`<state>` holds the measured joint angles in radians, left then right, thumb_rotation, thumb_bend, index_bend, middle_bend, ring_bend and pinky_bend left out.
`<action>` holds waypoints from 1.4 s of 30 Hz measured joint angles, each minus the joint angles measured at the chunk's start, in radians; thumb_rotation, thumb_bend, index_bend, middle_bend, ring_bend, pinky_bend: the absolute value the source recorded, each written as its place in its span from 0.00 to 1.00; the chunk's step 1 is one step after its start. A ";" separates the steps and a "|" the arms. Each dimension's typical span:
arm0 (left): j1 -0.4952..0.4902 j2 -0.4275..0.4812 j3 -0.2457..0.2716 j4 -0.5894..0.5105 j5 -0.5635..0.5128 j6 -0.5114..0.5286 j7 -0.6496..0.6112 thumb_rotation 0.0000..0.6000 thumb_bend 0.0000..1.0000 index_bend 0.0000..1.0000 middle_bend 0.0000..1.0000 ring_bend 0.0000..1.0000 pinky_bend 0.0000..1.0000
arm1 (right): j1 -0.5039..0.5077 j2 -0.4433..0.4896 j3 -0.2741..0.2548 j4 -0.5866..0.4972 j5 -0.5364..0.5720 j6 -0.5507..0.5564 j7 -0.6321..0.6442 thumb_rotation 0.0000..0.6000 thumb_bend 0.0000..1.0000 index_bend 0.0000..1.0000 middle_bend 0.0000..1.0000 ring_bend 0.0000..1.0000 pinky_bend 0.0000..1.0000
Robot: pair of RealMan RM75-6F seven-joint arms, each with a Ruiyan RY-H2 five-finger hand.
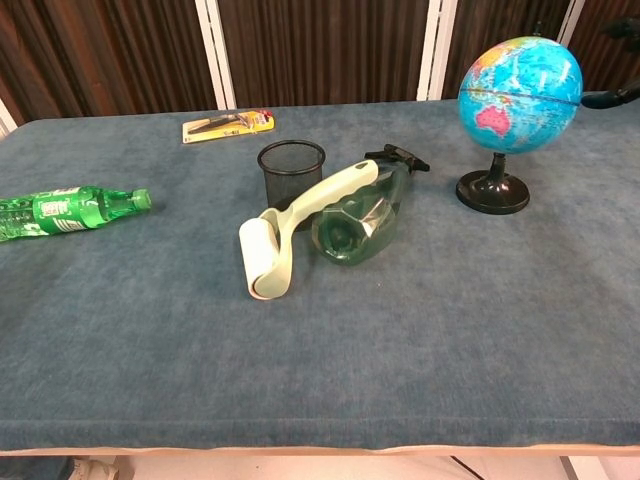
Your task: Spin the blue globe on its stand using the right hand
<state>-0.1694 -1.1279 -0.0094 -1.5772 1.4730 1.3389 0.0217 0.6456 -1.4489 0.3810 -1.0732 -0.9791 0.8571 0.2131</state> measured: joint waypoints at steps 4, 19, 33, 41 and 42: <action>-0.005 -0.005 -0.004 0.004 -0.015 -0.012 0.008 1.00 0.38 0.06 0.00 0.00 0.00 | 0.025 -0.026 0.002 0.067 0.003 -0.027 -0.001 1.00 0.17 0.00 0.00 0.00 0.00; 0.004 0.003 0.004 -0.006 0.012 0.016 -0.002 1.00 0.38 0.05 0.00 0.00 0.00 | -0.095 0.109 -0.049 -0.123 -0.117 0.146 -0.004 1.00 0.17 0.00 0.00 0.00 0.00; 0.031 0.012 0.004 -0.013 0.039 0.081 0.007 1.00 0.39 0.03 0.00 0.00 0.00 | -0.384 0.255 -0.261 -0.496 -0.367 0.553 -0.267 1.00 0.17 0.00 0.00 0.00 0.00; 0.060 0.010 0.010 -0.006 0.085 0.159 0.005 1.00 0.39 0.03 0.00 0.00 0.00 | -0.495 0.237 -0.355 -0.593 -0.425 0.633 -0.577 1.00 0.17 0.00 0.00 0.00 0.00; 0.062 0.010 0.010 -0.006 0.088 0.164 0.005 1.00 0.39 0.03 0.00 0.00 0.00 | -0.501 0.235 -0.358 -0.599 -0.430 0.636 -0.578 1.00 0.17 0.00 0.00 0.00 0.00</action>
